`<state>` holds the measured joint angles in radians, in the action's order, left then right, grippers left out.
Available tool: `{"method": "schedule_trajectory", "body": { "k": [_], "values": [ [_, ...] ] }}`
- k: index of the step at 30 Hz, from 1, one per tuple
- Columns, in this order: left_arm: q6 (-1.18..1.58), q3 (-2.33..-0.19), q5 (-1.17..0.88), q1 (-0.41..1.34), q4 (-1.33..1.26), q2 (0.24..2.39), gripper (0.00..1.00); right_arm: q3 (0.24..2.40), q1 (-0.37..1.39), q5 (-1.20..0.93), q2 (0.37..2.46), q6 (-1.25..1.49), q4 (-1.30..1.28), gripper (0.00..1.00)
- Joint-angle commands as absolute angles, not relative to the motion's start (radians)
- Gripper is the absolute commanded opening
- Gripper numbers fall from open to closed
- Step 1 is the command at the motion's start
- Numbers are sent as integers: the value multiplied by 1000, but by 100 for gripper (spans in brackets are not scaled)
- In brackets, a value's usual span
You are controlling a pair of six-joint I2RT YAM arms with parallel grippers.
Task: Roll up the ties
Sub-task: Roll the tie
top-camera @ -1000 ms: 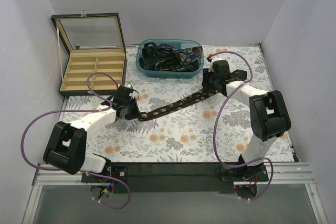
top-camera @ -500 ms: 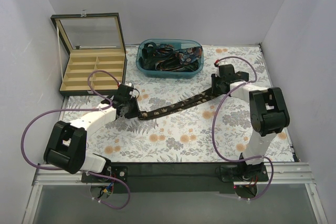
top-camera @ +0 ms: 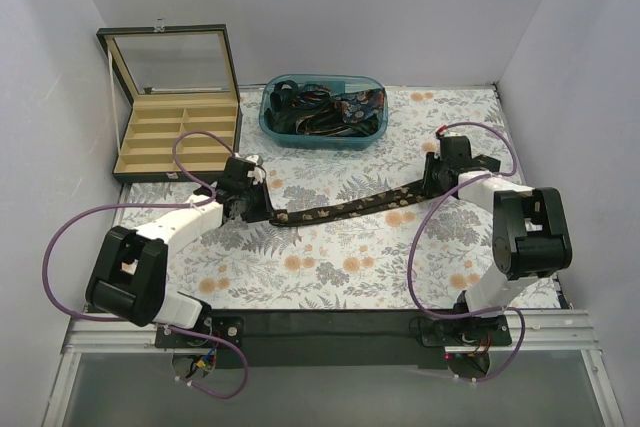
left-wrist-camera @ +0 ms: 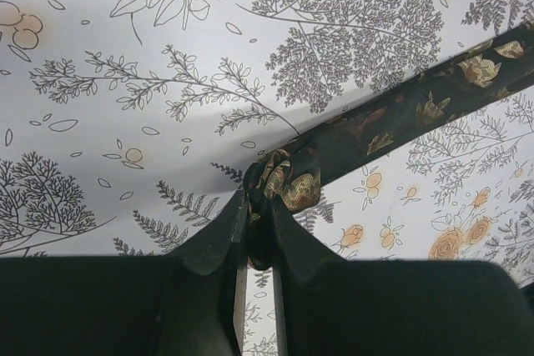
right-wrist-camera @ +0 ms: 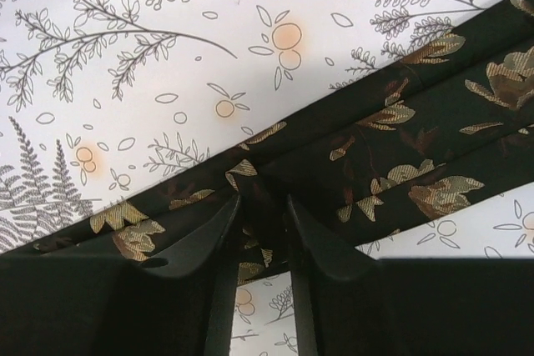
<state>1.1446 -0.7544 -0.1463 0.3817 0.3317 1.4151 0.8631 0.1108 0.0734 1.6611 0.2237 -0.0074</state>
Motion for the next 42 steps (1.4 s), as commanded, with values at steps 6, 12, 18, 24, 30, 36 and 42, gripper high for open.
{"method": "schedule_trajectory", "body": {
  "k": [6, 12, 18, 24, 30, 36, 42],
  "values": [
    [1111, -729, -175, 373, 318, 1402, 3, 860, 187, -84, 1490, 57, -17, 47],
    [1111, -724, -149, 373, 325, 1396, 3, 919, 397, -288, 1485, -250, -32, 77],
    [1106, -723, -140, 373, 336, 1387, 3, 998, 577, -376, 1590, -445, -107, 84],
    [1100, -724, -126, 373, 342, 1379, 4, 1138, 712, -388, 1722, -578, -239, 90],
    [1101, -721, -118, 374, 345, 1370, 6, 1259, 788, -357, 1851, -641, -301, 88],
    [1101, -726, -123, 373, 347, 1371, 7, 1338, 810, -382, 1939, -684, -354, 82],
    [1100, -724, -132, 373, 350, 1368, 8, 1376, 819, -387, 1991, -706, -370, 79]
  ]
}}
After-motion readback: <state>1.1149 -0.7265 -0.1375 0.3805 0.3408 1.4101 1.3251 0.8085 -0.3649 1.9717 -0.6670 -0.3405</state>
